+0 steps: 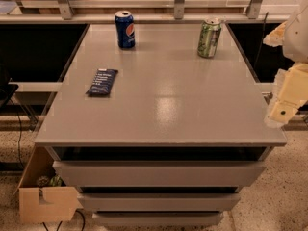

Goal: Pick rxbar blueberry

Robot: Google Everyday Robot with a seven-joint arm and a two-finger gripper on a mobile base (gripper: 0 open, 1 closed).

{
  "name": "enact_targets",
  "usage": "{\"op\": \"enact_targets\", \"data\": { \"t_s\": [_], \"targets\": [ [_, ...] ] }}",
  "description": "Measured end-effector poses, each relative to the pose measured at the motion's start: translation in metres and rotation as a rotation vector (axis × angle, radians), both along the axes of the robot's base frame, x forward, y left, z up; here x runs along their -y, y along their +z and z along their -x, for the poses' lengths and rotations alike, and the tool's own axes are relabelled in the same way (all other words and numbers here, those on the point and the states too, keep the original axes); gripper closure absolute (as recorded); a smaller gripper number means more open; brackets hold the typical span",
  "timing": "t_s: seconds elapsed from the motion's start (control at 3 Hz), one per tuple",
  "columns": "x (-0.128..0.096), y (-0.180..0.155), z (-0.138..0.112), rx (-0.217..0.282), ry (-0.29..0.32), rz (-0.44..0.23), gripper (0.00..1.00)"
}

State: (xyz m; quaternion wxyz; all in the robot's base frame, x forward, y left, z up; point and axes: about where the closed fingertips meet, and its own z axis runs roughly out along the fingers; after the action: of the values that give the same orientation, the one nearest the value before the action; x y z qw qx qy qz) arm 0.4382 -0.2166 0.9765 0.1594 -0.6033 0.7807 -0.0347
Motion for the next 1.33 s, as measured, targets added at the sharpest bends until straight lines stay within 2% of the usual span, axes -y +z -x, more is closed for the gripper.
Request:
{"op": "enact_targets", "data": {
  "t_s": [0.67, 1.0, 1.33],
  "targets": [
    [0.000, 0.000, 0.000, 0.000, 0.002, 0.000, 0.00],
    [-0.041, 0.001, -0.014, 0.020, 0.199, 0.014, 0.00],
    [-0.098, -0.001, -0.031, 0.044, 0.454, 0.055, 0.00]
  ]
}}
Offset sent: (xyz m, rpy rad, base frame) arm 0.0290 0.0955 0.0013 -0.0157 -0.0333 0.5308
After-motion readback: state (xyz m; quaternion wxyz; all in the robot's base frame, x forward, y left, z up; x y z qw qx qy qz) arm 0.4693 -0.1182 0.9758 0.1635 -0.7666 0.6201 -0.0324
